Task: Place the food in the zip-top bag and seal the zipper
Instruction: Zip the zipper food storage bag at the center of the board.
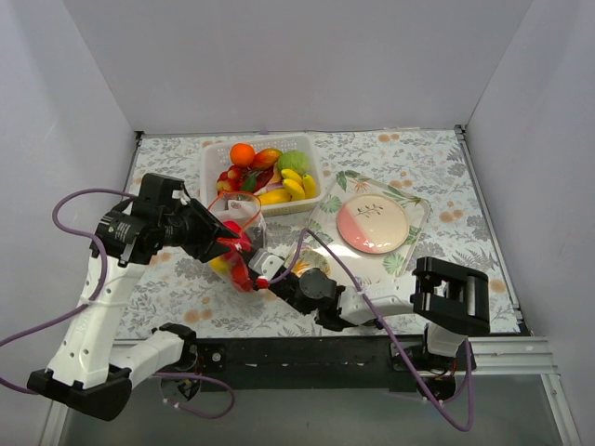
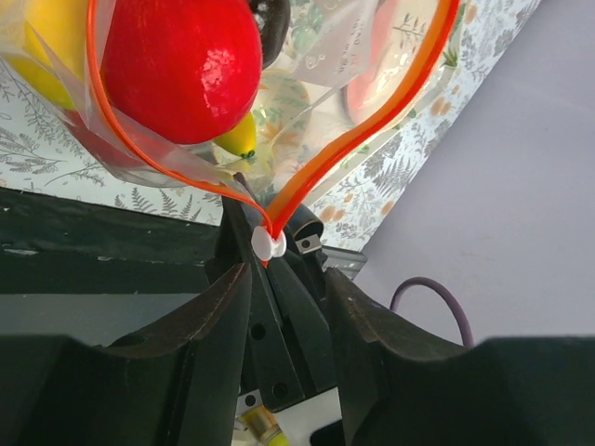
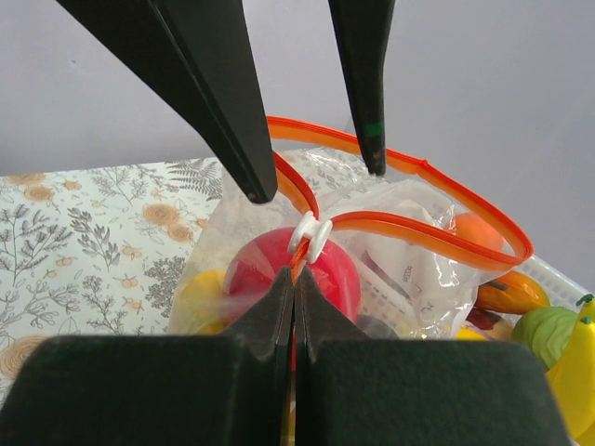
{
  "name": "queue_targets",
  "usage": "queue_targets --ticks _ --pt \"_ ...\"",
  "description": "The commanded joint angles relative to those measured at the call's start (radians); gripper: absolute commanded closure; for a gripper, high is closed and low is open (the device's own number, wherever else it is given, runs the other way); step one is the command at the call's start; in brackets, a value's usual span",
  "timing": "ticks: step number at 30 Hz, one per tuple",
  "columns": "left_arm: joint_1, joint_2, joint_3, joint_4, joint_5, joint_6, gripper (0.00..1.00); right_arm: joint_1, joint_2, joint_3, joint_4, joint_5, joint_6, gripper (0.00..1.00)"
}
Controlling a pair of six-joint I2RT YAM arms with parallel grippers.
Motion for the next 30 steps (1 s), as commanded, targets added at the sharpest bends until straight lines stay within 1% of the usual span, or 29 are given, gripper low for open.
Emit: queue_targets --ticks 1,10,30 --pt "0.003 -0.01 -0.032 -0.057 0.036 0.051 0.63 0.027 0.009 0.046 0.043 0.06 -0.056 0.99" --pt "0.0 0.01 -0.041 -0.057 0.02 0.087 0.63 0.038 0.011 0.034 0.051 0.08 -0.052 0.99" --pt "-0.057 0.034 -0.071 -0.057 -0.027 0.089 0.64 0.052 0.054 0.069 0.028 0.1 -0.069 0.99"
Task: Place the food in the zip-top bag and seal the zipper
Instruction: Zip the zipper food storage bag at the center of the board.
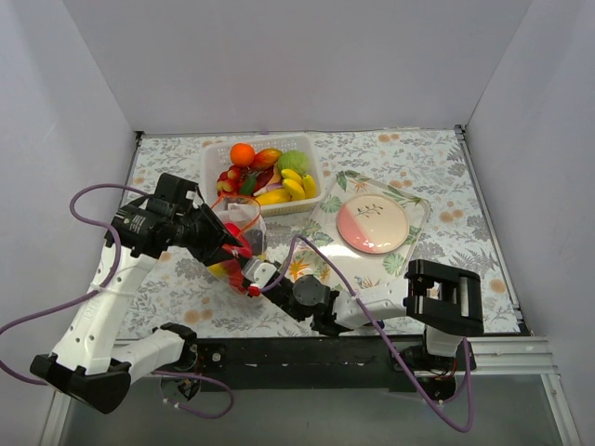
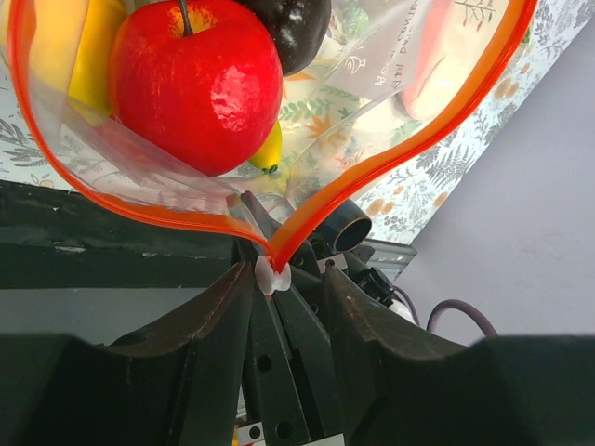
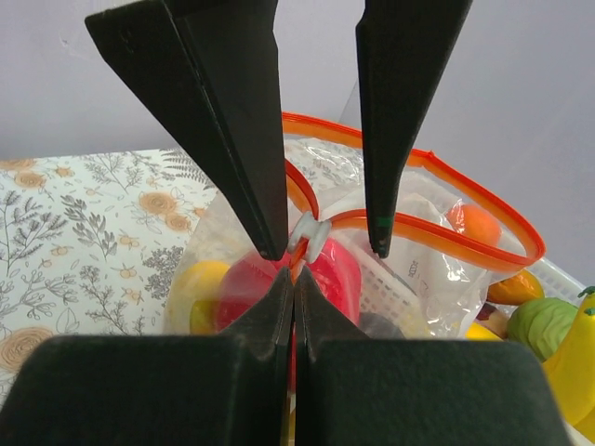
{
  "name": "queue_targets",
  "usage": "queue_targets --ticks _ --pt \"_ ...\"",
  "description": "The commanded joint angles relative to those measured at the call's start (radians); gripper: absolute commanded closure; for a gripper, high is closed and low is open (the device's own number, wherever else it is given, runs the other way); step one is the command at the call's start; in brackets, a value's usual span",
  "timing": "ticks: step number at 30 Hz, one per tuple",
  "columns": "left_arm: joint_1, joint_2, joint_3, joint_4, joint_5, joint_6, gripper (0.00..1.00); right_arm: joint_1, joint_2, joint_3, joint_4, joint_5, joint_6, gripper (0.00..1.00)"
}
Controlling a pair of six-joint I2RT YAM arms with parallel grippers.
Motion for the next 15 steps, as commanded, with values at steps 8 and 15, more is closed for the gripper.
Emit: queue_targets --ticks 8,15 --pt "-0.016 0.0 -0.011 -0.047 -0.036 0.019 0.82 0.011 0.008 0.028 0.047 0.046 -0.026 0.99" --pt "-0.017 0.006 -0.012 -0.049 -0.048 0.032 0.88 0.015 -0.012 -0.007 0.09 0.046 -0.02 0.99"
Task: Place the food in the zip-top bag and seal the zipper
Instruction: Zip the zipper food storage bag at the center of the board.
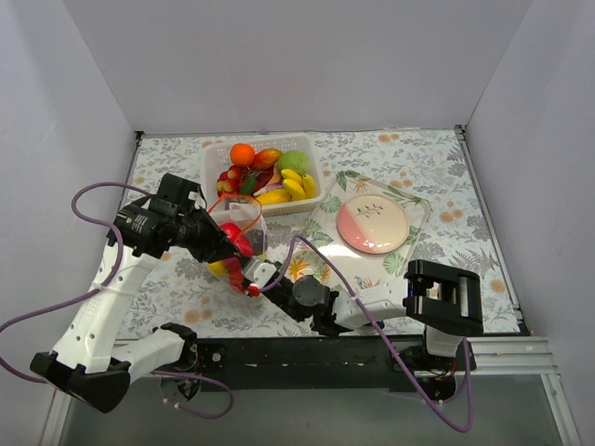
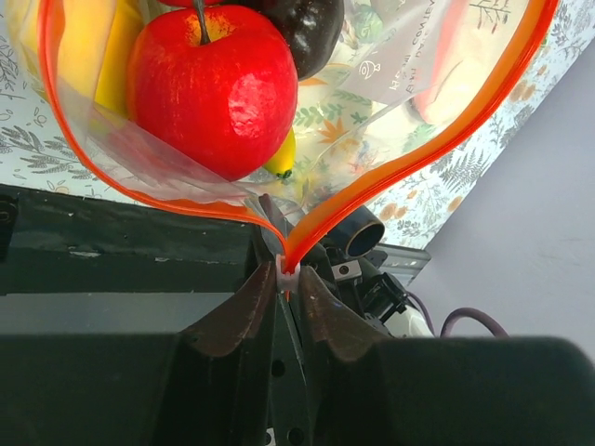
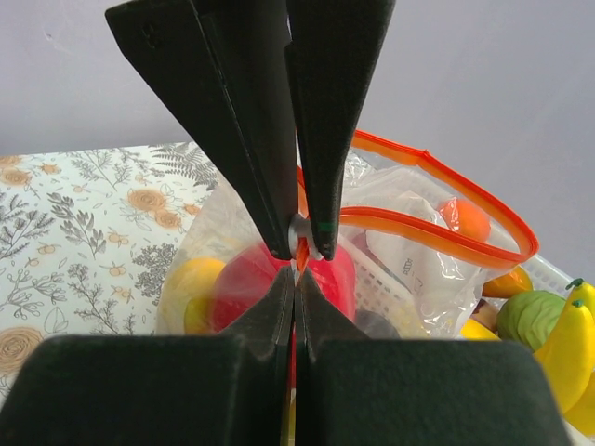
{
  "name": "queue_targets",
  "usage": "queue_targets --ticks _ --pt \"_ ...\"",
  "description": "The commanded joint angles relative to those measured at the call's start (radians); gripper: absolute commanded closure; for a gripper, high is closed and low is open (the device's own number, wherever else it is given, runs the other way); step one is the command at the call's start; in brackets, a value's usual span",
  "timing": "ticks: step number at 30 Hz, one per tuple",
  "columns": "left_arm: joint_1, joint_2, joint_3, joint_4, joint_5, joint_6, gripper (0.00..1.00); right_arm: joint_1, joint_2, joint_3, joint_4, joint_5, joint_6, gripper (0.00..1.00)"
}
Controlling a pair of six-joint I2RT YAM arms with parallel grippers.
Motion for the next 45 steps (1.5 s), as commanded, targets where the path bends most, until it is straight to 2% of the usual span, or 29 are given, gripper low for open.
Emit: queue_targets --ticks 1,11,26,39,45 --pt "-0.005 0.004 -0.006 -0.047 -0.02 0.019 0.88 0.014 -0.019 -0.018 0.099 0.027 -0.007 0.99" --pt "-0.005 0.043 0.022 -0.047 -0.067 0.025 0.92 0.043 -0.04 -0.073 0.177 0.067 -0.041 0.99" --pt "-0.005 0.176 0.178 -0.048 -0.241 0.046 0.92 0.087 -0.1 -0.153 0.228 0.119 -0.05 0.99" --pt "-0.003 0.256 0.247 -0.004 -0.423 -0.058 0.91 0.153 -0.178 -0.208 0.235 0.166 -0.049 0.99" --pt "-0.003 0.316 0.361 -0.048 -0.509 -0.073 0.91 0.196 -0.214 -0.226 0.237 0.192 -0.059 0.99"
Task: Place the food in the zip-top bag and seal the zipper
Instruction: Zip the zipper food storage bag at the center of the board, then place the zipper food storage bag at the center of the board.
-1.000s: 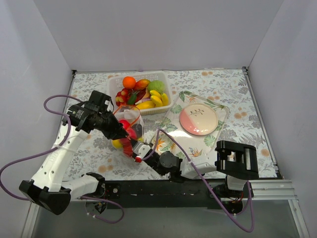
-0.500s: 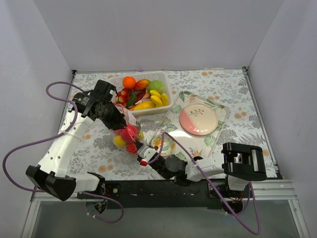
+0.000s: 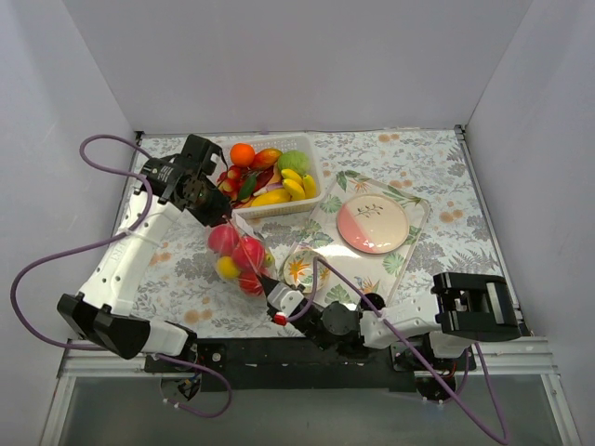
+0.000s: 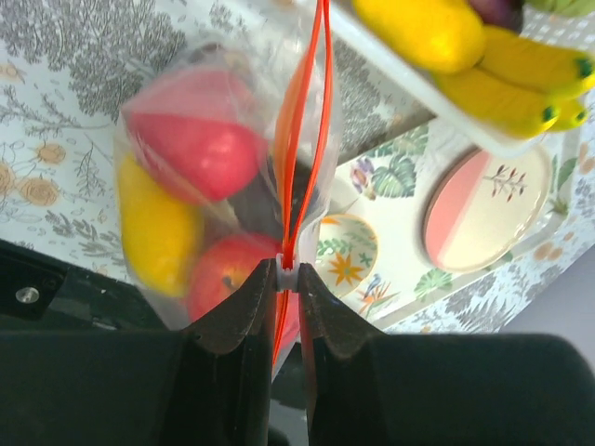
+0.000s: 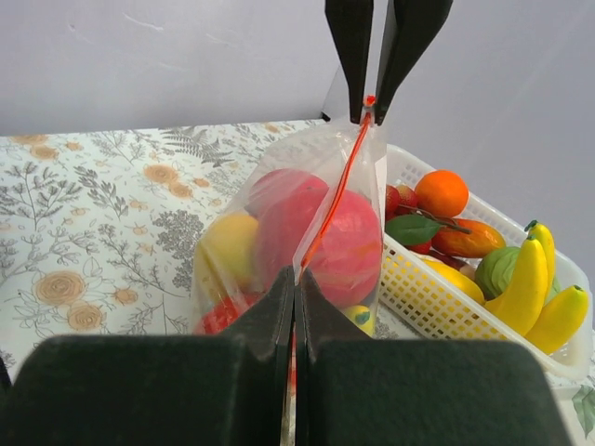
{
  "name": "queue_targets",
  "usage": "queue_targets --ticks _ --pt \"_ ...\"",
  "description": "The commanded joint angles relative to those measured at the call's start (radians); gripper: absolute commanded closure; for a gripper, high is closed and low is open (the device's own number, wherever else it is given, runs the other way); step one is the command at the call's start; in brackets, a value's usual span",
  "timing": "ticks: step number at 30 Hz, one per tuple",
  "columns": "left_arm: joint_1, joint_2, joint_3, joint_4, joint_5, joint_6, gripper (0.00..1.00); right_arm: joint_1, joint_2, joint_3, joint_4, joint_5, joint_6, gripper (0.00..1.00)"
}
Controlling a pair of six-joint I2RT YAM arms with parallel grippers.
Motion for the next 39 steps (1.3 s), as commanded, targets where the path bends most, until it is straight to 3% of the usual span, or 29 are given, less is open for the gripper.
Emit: queue_targets --ticks 1,17,31,39 --pt "0.011 0.024 0.121 0.025 -0.18 -0.028 0.91 0.053 -0.053 -0.015 0.158 0.025 -0.015 0.99" --pt "0.094 0.102 0.203 0.041 -0.348 0.003 0.89 0.1 -0.069 -0.015 0.138 0.063 -0.019 0.99" --pt "0.16 0.172 0.233 0.027 -0.584 0.05 0.89 0.101 -0.03 0.036 0.101 0.047 0.009 0.99" --pt "0.16 0.202 0.289 0.053 -0.735 0.197 0.91 0.095 0.033 0.16 -0.041 0.014 0.182 0.99"
